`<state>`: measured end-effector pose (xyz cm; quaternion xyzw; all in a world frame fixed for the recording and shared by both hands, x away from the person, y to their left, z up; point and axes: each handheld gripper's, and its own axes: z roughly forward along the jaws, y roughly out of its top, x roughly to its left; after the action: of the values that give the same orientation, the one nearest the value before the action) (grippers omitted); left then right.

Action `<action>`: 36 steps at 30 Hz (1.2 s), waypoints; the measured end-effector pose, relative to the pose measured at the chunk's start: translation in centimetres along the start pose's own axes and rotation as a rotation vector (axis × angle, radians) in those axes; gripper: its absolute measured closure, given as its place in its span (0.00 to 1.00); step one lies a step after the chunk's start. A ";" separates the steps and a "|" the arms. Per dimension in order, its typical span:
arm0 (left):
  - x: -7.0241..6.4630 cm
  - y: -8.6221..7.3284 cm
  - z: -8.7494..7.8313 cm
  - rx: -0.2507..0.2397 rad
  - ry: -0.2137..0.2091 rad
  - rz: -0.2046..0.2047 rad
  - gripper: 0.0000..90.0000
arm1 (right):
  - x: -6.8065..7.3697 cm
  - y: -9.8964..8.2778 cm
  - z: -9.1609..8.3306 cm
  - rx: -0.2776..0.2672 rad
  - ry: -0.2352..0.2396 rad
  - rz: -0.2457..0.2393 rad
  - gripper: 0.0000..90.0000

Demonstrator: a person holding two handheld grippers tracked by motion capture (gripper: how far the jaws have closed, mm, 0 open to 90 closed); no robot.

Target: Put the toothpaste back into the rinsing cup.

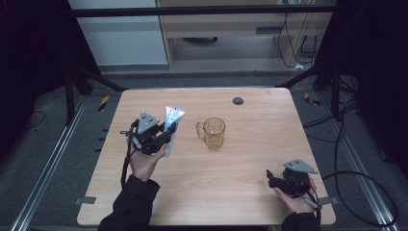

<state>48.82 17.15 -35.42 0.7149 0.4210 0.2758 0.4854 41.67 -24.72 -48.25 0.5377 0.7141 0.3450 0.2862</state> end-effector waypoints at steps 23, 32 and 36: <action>-2.0 3.4 6.4 -0.134 -0.004 -0.063 0.79 | 0.1 -0.1 0.4 -0.011 0.020 -0.001 0.20; -3.5 4.1 8.4 -0.161 -0.010 -0.058 0.79 | 0.3 -0.1 0.5 -0.014 0.024 0.001 0.20; -3.9 4.3 9.4 -0.164 -0.013 -0.066 0.79 | 0.3 -0.1 0.5 -0.014 0.027 0.006 0.20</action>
<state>55.92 8.66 -34.88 0.6603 0.4173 0.2884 0.5539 41.94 -24.39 -48.61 0.5332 0.7138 0.3579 0.2794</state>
